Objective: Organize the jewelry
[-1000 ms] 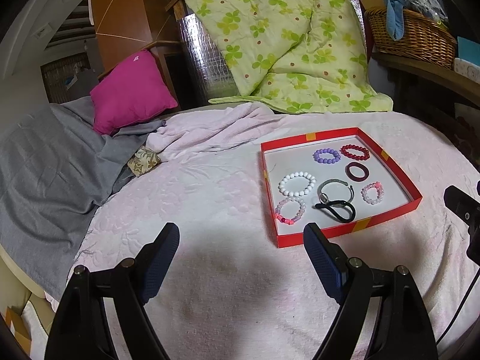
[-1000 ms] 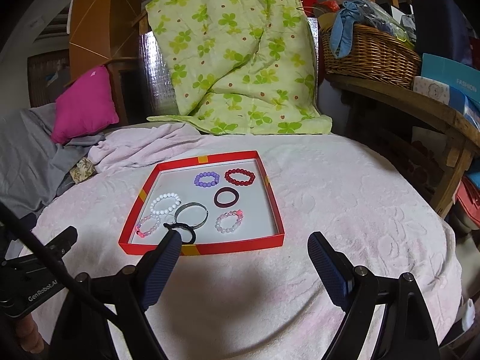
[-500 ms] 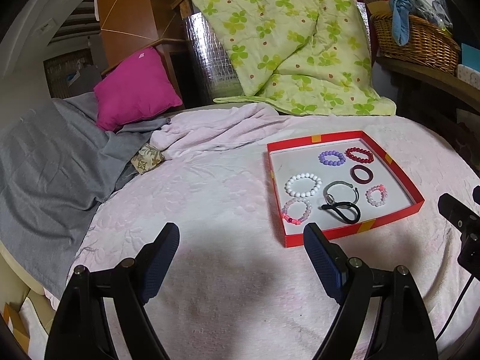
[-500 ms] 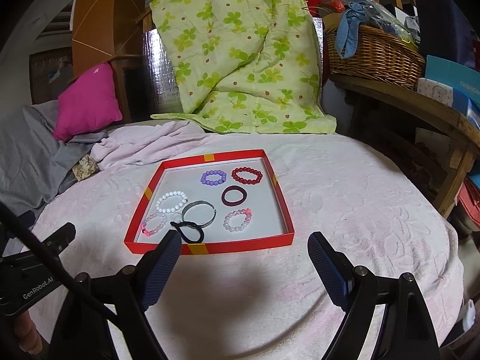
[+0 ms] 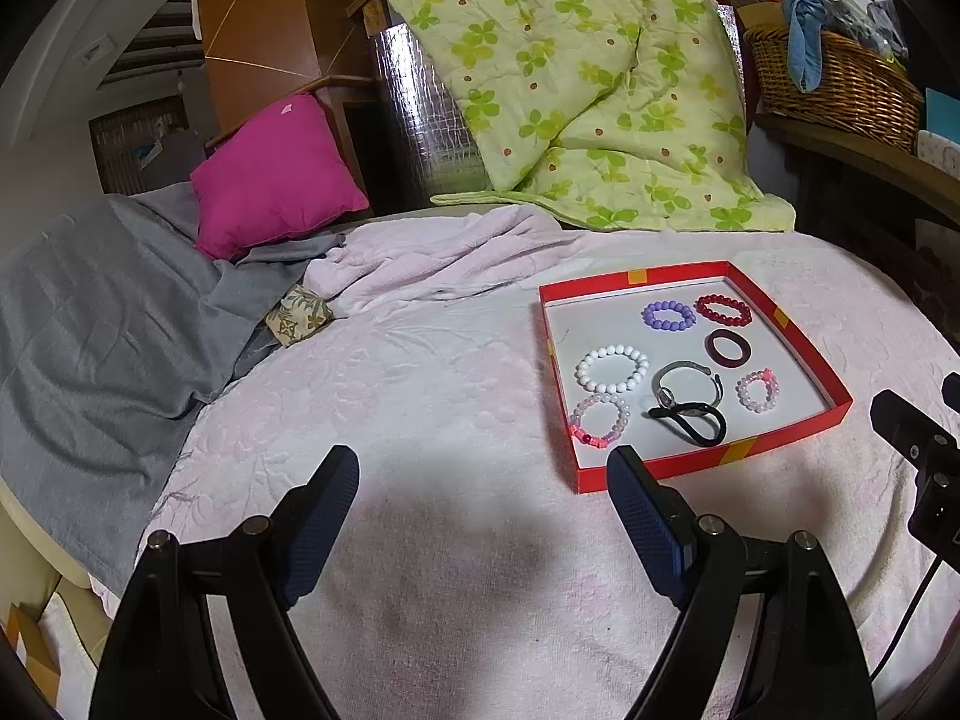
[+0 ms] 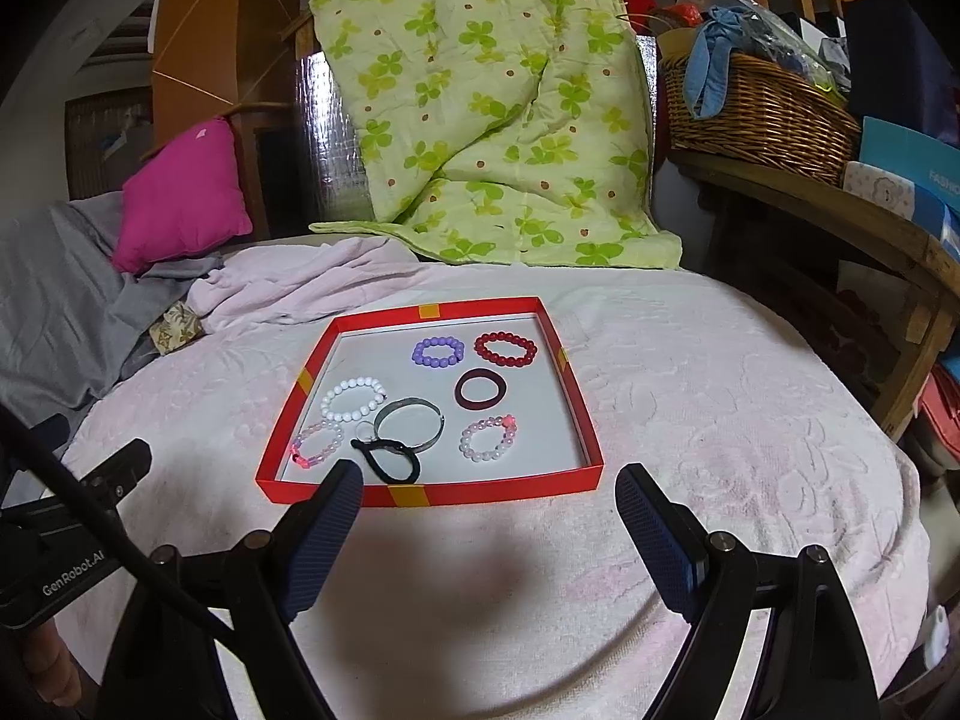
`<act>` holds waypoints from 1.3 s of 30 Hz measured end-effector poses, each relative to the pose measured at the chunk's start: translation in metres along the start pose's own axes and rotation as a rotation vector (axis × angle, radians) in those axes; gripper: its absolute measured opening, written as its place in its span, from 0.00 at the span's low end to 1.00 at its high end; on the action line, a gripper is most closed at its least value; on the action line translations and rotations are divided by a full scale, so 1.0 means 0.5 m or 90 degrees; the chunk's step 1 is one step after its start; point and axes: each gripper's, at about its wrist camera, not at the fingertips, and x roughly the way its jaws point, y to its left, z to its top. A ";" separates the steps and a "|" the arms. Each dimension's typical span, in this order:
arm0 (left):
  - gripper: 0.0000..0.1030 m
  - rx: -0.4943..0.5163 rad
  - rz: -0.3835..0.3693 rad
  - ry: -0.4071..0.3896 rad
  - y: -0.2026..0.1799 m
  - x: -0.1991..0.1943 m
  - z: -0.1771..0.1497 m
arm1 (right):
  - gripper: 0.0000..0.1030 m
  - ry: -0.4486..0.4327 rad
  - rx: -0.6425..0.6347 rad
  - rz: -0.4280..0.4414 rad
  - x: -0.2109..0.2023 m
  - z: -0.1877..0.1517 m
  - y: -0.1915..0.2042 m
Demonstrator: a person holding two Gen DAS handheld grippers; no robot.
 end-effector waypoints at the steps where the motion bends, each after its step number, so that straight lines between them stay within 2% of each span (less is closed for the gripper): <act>1: 0.83 0.000 -0.002 0.001 0.000 0.001 0.000 | 0.86 0.000 0.001 0.000 0.001 0.001 -0.001; 35: 0.83 0.012 -0.008 0.003 -0.008 0.006 0.001 | 0.86 0.000 0.007 -0.001 0.001 0.000 -0.024; 37: 0.83 0.009 -0.017 0.004 -0.010 0.006 0.000 | 0.86 0.000 0.005 -0.001 0.003 0.000 -0.021; 39: 0.83 -0.005 -0.048 0.015 0.000 0.017 -0.002 | 0.86 0.002 0.010 0.002 0.004 0.001 -0.026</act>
